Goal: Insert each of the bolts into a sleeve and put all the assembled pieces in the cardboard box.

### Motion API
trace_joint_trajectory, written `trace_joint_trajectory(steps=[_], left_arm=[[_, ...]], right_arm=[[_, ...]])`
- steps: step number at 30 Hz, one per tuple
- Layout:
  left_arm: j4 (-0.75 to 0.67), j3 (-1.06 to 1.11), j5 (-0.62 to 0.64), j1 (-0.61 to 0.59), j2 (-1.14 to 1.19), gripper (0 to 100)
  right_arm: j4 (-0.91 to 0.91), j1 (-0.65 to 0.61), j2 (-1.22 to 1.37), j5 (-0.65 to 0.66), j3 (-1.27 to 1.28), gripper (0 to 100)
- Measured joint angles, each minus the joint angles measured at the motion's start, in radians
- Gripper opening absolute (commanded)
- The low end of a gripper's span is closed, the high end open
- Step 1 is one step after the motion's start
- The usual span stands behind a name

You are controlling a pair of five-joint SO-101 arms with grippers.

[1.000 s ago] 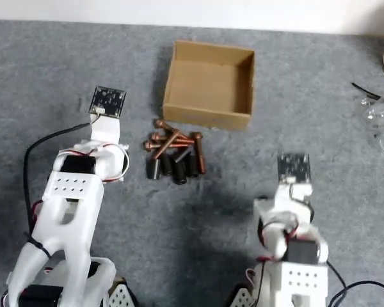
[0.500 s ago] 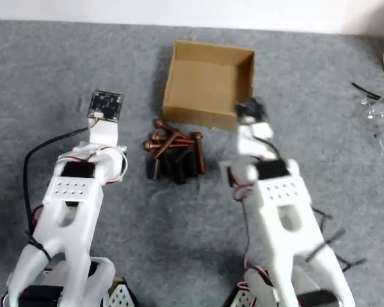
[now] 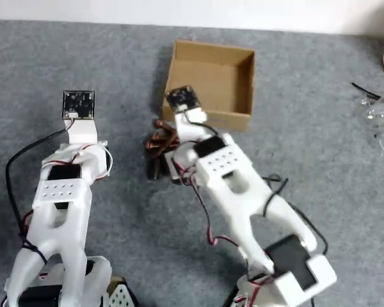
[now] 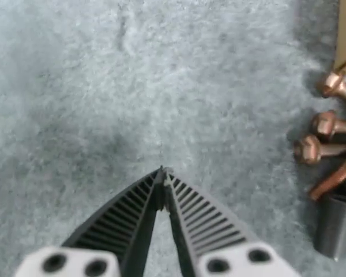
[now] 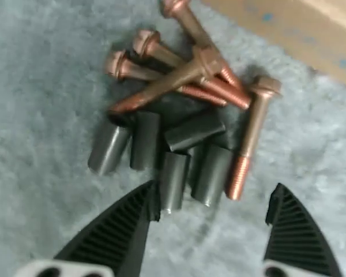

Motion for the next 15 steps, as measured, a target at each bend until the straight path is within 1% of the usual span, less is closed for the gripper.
trace_joint_trajectory(steps=[4, 15], left_arm=[[-0.021, 0.008, 0.002, 0.000, 0.000, 1], [-0.026, 0.008, 0.002, -0.002, 0.000, 1]], right_arm=[[0.000, -0.011, 0.095, -0.048, -0.075, 27.8], [0.000, -0.144, 0.126, -0.054, -0.086, 27.8]])
